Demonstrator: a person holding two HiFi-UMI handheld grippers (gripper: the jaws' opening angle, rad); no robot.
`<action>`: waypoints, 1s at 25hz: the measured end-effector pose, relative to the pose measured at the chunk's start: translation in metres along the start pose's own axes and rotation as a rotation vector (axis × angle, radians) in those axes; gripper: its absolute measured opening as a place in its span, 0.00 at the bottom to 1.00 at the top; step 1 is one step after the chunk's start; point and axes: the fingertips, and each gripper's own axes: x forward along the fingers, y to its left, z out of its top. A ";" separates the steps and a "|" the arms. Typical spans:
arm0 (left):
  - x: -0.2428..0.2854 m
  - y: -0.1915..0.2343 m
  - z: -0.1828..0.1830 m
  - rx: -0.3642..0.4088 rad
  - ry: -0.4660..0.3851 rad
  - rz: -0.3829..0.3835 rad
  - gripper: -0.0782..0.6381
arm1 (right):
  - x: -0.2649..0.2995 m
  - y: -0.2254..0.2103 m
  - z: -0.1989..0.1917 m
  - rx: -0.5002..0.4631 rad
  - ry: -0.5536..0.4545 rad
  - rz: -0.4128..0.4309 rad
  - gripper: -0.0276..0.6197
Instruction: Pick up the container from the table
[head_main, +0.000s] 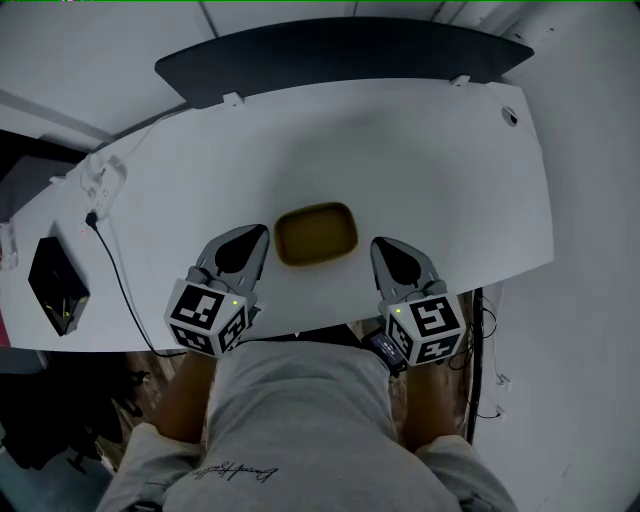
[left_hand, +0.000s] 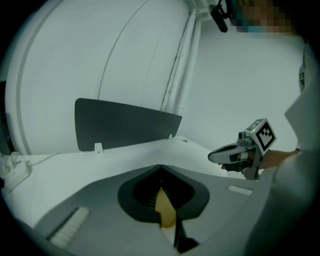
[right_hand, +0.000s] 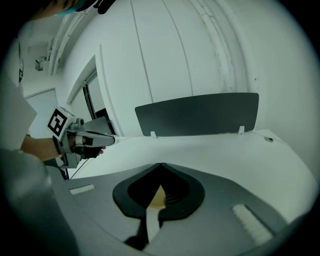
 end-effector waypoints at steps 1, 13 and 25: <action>0.002 0.001 -0.003 0.003 0.007 0.000 0.11 | 0.002 -0.002 -0.003 0.002 0.005 -0.004 0.07; 0.021 0.015 -0.024 0.011 0.052 -0.017 0.11 | 0.023 -0.014 -0.029 0.044 0.042 -0.033 0.07; 0.029 0.023 -0.043 0.024 0.089 -0.024 0.11 | 0.032 -0.014 -0.049 0.083 0.066 -0.048 0.08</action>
